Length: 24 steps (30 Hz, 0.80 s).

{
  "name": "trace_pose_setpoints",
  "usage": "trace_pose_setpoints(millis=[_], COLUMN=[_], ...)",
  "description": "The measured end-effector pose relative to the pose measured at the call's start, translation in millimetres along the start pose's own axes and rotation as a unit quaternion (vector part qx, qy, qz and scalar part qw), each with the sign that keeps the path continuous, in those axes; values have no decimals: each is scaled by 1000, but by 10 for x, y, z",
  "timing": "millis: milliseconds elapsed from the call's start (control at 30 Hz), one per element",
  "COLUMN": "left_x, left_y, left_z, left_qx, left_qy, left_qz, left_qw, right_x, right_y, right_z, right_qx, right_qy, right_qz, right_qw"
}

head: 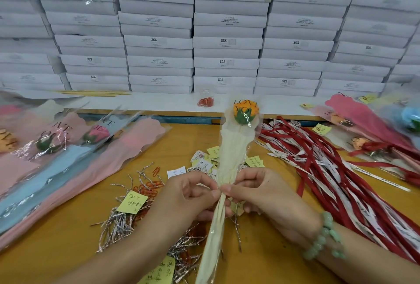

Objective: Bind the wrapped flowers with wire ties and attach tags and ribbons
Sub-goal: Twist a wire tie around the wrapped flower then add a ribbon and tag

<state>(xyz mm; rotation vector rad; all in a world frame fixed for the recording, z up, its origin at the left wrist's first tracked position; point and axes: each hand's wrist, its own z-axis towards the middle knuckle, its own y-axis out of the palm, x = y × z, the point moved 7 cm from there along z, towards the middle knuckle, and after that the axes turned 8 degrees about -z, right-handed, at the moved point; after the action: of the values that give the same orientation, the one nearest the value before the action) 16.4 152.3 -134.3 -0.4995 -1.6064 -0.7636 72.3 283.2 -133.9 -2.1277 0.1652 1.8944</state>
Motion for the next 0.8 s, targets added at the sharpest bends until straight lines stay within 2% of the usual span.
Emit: trace_pose_setpoints(millis=[267, 433, 500, 567, 600, 700, 800], left_x=[-83, -52, -21, -24, -35, -77, -92], left_y=[-49, -86, -120, -149, -161, -169, -178], left_z=[39, 53, 62, 71, 74, 79, 90], left_qx=[-3, 16, 25, 32, 35, 32, 28], left_qy=[-23, 10, 25, 31, 32, 32, 32], left_qz=[-92, -109, -117, -131, -139, -158, -165], left_qw=[995, 994, 993, 990, 989, 986, 985], right_x=[-69, -213, -273, -305, -282, -208, -209], right_y=[-25, -51, -75, -13, 45, 147, 145], right_z=[-4, -26, -63, -113, -142, -165, -157], right_qx=[-1, -45, -65, -110, -153, -241, -257], right_qy=[-28, -82, -134, -220, -240, -236, -237], right_qz=[-24, -195, -320, -469, -498, -498, -486], right_qw=[999, 976, 936, 848, 819, 799, 801])
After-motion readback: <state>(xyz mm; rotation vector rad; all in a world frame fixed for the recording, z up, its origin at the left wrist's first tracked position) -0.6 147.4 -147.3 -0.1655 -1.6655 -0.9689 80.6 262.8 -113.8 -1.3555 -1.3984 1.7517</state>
